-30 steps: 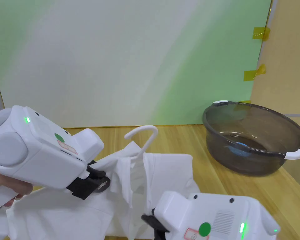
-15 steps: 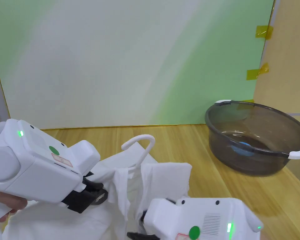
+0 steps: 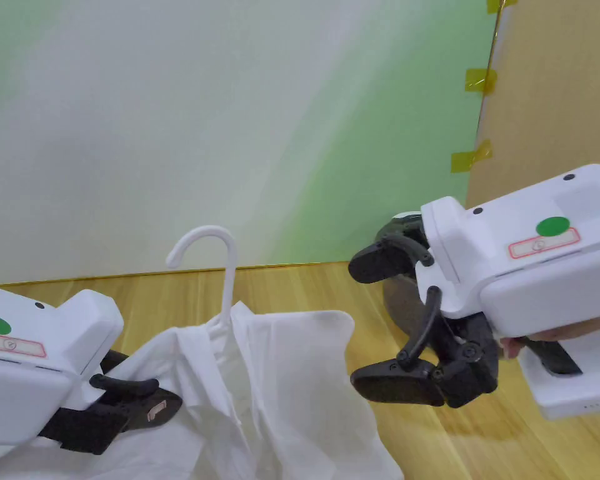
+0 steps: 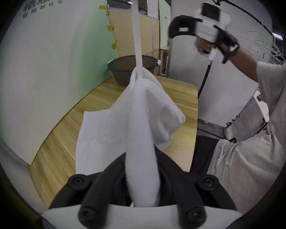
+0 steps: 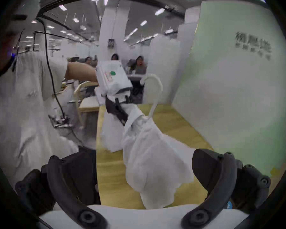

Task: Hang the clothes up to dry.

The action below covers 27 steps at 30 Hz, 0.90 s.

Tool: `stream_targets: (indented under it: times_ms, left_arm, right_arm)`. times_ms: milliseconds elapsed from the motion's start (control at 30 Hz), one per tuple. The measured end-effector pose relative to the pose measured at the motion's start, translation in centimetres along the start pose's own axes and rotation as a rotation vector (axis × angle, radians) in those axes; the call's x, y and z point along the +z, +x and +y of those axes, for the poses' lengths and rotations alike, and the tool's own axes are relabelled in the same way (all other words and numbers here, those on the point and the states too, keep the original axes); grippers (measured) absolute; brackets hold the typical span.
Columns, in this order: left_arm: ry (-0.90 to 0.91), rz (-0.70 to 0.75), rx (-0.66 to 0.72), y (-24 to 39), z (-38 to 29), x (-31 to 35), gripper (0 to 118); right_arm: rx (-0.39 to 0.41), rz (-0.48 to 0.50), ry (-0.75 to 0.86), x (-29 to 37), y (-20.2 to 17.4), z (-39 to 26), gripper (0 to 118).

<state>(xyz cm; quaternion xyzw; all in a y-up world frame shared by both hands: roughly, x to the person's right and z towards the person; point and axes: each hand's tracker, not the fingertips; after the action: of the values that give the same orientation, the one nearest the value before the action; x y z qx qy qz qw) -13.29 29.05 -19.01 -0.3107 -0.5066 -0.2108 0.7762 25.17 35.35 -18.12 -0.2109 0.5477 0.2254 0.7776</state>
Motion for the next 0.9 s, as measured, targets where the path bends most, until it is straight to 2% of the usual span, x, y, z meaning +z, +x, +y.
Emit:
stream_targets:
  times_ms: [100, 167, 233, 333, 400, 433, 467, 500, 533, 600, 633, 700, 800, 833, 867, 900]
  left_arm:
    - [0.02, -0.008, -0.039, 0.9, 0.3, 0.6, 7]
    - [0.018, -0.02, -0.073, 1.3, 0.5, 0.9, 7]
    - [0.015, -0.037, -0.075, 1.7, 0.6, 1.3, 7]
    - [0.048, -0.047, -0.038, 1.5, 0.4, 1.4, 7]
    - [0.051, -0.036, -0.045, 1.6, 0.2, 1.4, 7]
    - [0.05, -0.048, -0.041, 1.5, 0.2, 1.4, 7]
    - [0.055, -0.043, -0.044, 1.7, 0.0, 1.4, 7]
    - [0.019, -0.099, -0.035, 1.5, -0.1, 1.2, 7]
    - [0.038, -0.067, -0.046, 1.7, -0.3, 1.0, 7]
    - [0.001, -0.094, -0.046, 1.8, -0.4, 0.5, 7]
    - [0.003, -0.084, -0.073, 1.9, -0.6, 0.4, 7]
    - [0.005, -0.101, -0.05, 1.6, -0.5, 0.4, 8]
    - [0.009, -0.103, -0.061, 1.5, -0.6, 0.5, 9]
    - [0.005, -0.114, -0.061, 1.4, -0.6, 0.5, 10]
    - [0.011, -0.101, -0.063, 1.5, -0.6, 0.5, 11]
    - [0.004, -0.11, -0.062, 1.3, -0.5, 0.5, 11]
  right_arm:
    - [0.056, 0.08, -0.118, -3.8, 2.2, 1.0, 116]
    - [0.066, 0.096, -0.115, -6.0, 3.2, 1.7, 116]
    - [0.095, 0.162, -0.131, -7.9, 3.8, 1.8, 115]
    - [0.049, 0.326, -0.178, -10.7, 4.9, -0.2, 114]
    - [0.015, 0.304, -0.175, -12.7, 4.7, -2.3, 111]
    - [0.016, 0.334, -0.194, -13.6, 4.3, -3.2, 97]
    - [0.024, 0.357, -0.197, -14.0, 3.6, -4.0, 80]
    - [0.032, 0.354, -0.198, -14.6, 3.0, -4.7, 62]
    - [0.042, 0.333, -0.214, -14.8, 2.5, -4.7, 37]
    - [0.028, 0.333, -0.223, -15.2, 2.0, -5.4, 10]
    - [0.016, 0.351, -0.216, -14.9, 1.9, -5.8, 8]
    - [-0.07, 0.343, -0.204, -14.6, 1.6, -6.3, 6]
    - [-0.06, 0.284, -0.186, -14.2, 0.2, -6.5, 6]
    - [-0.072, 0.296, -0.19, -14.1, 0.0, -6.6, 6]
    - [-0.094, 0.249, -0.175, -14.0, 0.0, -6.6, 5]
    - [-0.109, 0.294, -0.195, -13.9, -0.1, -6.5, 5]
